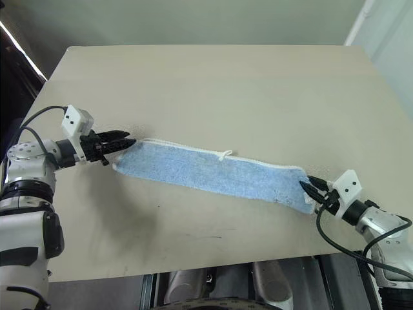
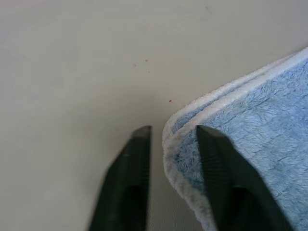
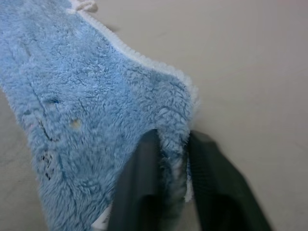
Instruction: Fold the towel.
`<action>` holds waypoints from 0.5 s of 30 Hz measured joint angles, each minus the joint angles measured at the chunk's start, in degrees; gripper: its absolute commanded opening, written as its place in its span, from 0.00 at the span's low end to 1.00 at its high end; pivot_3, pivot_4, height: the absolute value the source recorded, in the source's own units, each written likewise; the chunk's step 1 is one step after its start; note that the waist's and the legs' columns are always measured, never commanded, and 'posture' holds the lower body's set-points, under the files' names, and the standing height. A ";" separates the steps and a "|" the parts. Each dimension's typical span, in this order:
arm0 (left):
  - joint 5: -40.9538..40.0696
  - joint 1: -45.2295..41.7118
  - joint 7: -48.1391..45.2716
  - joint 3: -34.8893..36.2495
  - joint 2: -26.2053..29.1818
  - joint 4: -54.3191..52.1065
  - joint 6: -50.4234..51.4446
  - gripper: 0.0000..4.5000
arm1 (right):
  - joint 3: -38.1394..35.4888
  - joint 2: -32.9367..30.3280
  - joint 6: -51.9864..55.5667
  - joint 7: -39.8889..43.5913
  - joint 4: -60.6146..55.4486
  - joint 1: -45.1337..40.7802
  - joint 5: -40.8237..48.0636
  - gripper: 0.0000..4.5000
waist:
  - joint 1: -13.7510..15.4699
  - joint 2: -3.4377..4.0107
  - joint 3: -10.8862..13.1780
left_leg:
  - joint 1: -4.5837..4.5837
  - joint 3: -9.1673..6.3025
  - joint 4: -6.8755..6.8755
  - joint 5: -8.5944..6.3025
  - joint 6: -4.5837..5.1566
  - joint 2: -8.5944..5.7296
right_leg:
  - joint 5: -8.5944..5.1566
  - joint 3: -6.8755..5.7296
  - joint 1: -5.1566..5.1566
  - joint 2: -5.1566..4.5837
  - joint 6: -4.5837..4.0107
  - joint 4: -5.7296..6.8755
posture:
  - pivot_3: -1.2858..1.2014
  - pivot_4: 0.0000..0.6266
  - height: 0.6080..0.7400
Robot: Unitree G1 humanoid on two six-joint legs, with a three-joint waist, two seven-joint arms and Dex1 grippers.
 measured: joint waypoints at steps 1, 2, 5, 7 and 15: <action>0.00 0.00 -0.17 0.00 0.00 0.00 0.15 0.68 | 0.00 -0.01 0.83 -0.13 -0.40 0.09 0.11 0.52 | 0.00 0.00 0.00 | 0.00 0.00 0.00 0.00 0.00 0.00 | 0.00 0.00 0.00 0.00 0.00 0.00 | 0.52 0.24 0.72; 0.00 0.00 -0.20 0.01 0.00 0.00 0.27 0.76 | -0.02 -0.03 1.73 -0.18 -0.88 0.12 0.25 0.60 | 0.01 0.00 0.00 | 0.00 0.00 0.00 0.00 0.00 0.00 | -0.01 0.00 0.00 0.00 0.01 0.00 | 0.52 0.24 0.72; 0.01 -0.01 -0.06 0.34 0.02 0.00 0.33 0.99 | -0.64 -0.23 4.65 -0.40 -2.57 -0.09 2.13 0.83 | 0.01 0.00 0.00 | 0.00 0.00 0.00 0.00 0.00 0.00 | -0.01 0.00 -0.01 0.00 0.02 0.00 | 0.52 0.24 0.72; 0.00 -0.02 0.63 0.85 0.09 0.00 0.00 1.00 | -1.95 0.12 6.68 -1.16 -3.68 -0.96 4.62 1.00 | 0.02 0.00 0.00 | 0.00 0.01 0.00 0.00 0.00 -0.01 | -0.06 0.00 0.00 0.00 0.09 0.00 | 0.52 0.24 0.72; -0.97 -1.05 7.69 4.84 -0.51 0.00 -5.21 1.00 | -12.74 0.78 15.24 -4.56 -6.28 -4.13 19.07 1.00 | 0.46 -0.01 0.01 | -0.03 0.01 -0.01 0.00 0.01 -0.05 | -0.14 0.00 0.01 0.00 0.14 -0.03 | 0.52 0.24 0.72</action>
